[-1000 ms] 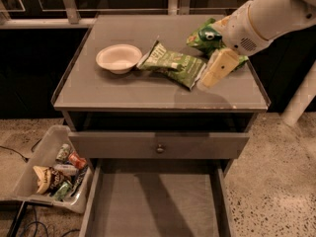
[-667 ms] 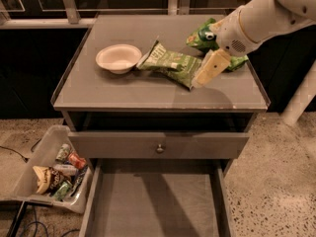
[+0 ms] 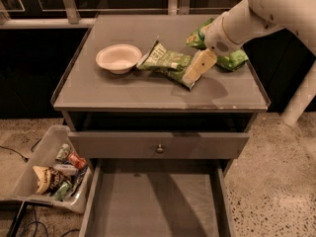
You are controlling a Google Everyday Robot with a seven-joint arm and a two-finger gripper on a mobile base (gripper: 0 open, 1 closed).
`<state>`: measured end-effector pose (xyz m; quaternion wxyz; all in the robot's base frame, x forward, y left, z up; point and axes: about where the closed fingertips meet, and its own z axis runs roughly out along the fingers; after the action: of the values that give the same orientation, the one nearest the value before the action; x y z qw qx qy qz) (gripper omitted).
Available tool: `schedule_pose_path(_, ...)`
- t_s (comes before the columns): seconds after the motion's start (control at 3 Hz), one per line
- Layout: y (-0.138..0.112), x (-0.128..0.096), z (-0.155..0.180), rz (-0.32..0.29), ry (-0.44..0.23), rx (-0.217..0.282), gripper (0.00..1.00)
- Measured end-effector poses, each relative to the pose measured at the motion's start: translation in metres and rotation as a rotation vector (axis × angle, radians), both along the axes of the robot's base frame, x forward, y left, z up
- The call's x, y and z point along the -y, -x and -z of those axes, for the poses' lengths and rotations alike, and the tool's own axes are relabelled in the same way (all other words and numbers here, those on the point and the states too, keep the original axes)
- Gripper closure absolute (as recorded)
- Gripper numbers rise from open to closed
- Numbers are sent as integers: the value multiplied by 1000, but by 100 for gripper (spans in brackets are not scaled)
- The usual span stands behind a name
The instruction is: Place green jalapeno chip bag into middle drawer
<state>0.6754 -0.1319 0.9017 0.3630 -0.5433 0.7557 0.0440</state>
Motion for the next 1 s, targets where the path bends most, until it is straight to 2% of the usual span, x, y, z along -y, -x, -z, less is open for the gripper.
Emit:
schedule_pose_path(0.33,-17,-12,17,-18,-18,-42,0)
schedule_pose_path(1.0,-29,-31,47,-26,-93,-131,0)
